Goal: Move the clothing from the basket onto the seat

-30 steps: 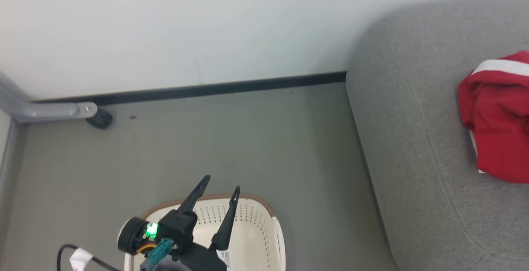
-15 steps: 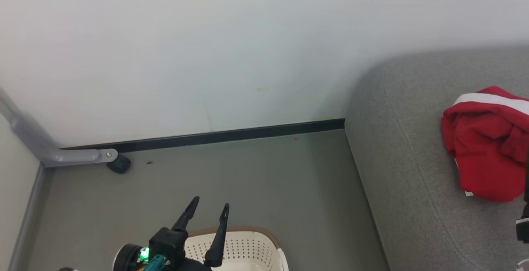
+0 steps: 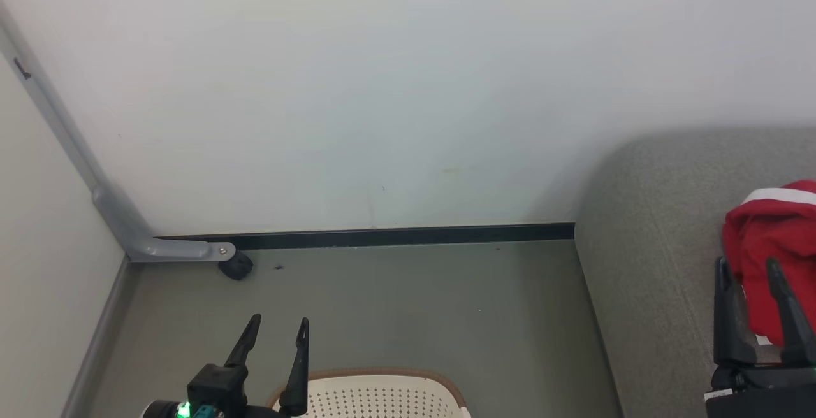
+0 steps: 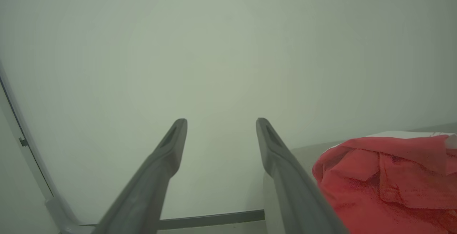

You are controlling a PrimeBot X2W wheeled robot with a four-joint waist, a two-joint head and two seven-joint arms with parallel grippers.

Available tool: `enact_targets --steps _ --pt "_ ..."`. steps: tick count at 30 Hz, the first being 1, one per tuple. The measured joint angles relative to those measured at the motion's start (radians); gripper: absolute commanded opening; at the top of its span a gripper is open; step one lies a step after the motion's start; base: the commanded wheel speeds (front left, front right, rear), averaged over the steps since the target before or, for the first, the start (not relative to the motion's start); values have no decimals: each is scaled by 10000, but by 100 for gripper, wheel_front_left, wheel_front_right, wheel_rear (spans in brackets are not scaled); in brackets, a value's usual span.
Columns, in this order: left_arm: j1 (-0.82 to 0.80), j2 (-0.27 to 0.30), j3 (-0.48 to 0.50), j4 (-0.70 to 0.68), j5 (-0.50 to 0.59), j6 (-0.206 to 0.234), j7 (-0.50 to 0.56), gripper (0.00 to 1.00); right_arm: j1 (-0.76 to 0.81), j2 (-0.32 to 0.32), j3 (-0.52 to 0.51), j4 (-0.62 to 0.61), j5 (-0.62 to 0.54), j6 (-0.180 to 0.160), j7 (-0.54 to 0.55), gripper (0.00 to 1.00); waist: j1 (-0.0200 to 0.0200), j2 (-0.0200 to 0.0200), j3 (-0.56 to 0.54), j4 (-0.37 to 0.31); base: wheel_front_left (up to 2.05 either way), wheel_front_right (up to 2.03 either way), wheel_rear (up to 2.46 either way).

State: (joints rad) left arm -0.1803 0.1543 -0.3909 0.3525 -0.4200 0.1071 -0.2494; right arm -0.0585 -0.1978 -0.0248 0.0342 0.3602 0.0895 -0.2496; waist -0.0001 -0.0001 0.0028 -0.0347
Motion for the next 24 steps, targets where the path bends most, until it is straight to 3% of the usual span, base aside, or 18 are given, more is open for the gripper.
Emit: enact_targets --steps 11,24 --pt "888 6 713 -355 184 90 0 100 579 485 587 244 15 75 0 100 0 1 -342 529 0 0 0" --pt "1541 -347 1365 -464 729 163 0 100 1135 679 1218 957 -428 79 0 100 1 2 -432 644 0 0 0"
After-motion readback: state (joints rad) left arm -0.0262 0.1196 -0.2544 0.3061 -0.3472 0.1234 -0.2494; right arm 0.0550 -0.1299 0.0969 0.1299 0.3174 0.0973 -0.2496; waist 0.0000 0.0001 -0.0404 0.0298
